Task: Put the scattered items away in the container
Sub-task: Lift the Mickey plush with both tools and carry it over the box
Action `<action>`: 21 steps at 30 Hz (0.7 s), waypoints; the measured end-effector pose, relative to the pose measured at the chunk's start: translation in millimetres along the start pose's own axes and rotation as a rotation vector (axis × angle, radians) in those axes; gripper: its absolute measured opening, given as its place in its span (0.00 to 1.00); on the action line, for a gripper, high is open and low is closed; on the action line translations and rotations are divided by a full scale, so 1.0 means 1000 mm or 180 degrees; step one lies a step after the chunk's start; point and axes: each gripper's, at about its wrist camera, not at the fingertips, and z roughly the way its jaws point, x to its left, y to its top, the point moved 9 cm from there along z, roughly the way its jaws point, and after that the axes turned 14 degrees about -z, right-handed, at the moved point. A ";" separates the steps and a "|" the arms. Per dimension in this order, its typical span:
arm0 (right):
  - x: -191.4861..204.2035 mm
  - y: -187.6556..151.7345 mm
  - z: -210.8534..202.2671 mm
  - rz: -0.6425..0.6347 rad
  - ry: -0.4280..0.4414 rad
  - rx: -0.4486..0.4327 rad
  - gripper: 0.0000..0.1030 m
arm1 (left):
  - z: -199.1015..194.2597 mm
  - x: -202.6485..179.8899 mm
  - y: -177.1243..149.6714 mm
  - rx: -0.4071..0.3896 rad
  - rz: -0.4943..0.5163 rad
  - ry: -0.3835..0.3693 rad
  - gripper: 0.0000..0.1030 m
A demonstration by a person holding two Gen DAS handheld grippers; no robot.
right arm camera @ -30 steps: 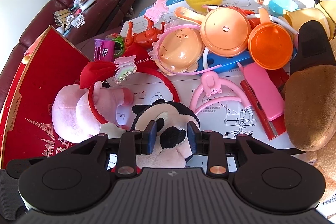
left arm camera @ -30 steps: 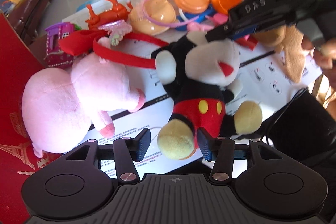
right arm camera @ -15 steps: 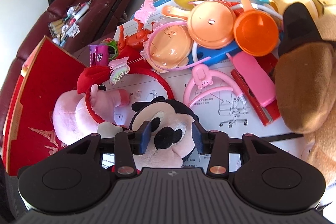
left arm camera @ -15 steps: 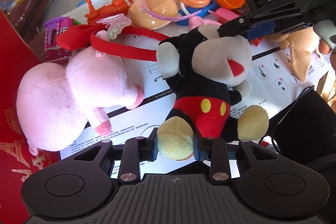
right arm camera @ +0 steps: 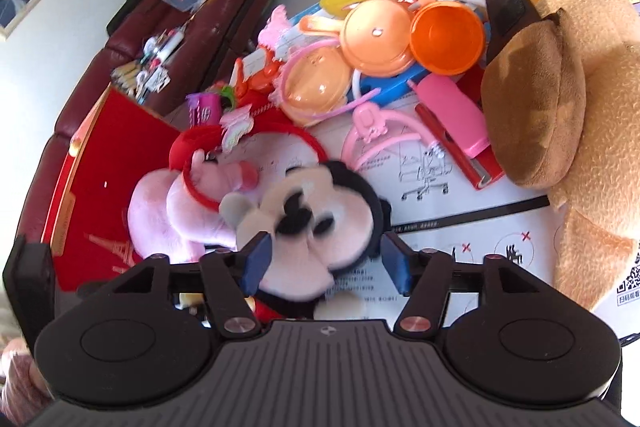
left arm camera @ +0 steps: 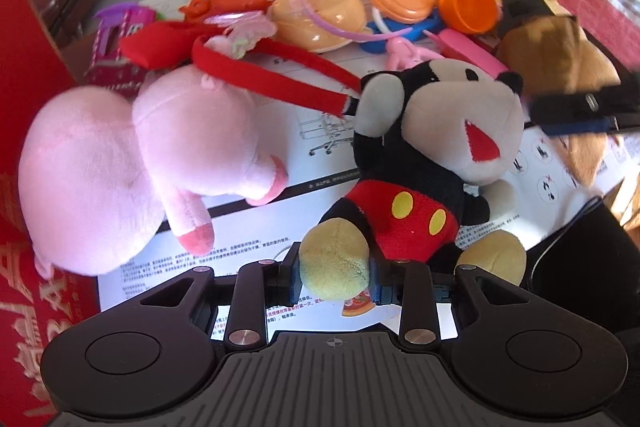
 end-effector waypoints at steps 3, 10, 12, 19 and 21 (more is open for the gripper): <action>0.001 -0.015 0.013 -0.0065 -0.0114 0.0224 0.65 | 0.001 0.002 0.000 -0.0015 -0.0058 -0.0042 0.28; 0.001 -0.035 0.048 0.0300 0.0012 0.0508 0.57 | 0.001 0.005 -0.004 -0.0033 -0.0144 -0.0031 0.29; 0.004 -0.039 0.054 0.0422 0.0086 0.0499 0.54 | 0.001 0.005 -0.004 -0.0032 -0.0122 -0.0015 0.31; 0.018 -0.022 0.061 0.0355 0.0138 0.0197 0.25 | 0.006 -0.005 0.006 -0.0003 0.0137 0.0191 0.46; 0.022 -0.019 0.060 0.0229 0.0070 0.0162 0.24 | 0.008 -0.006 0.008 0.0005 0.0156 0.0202 0.46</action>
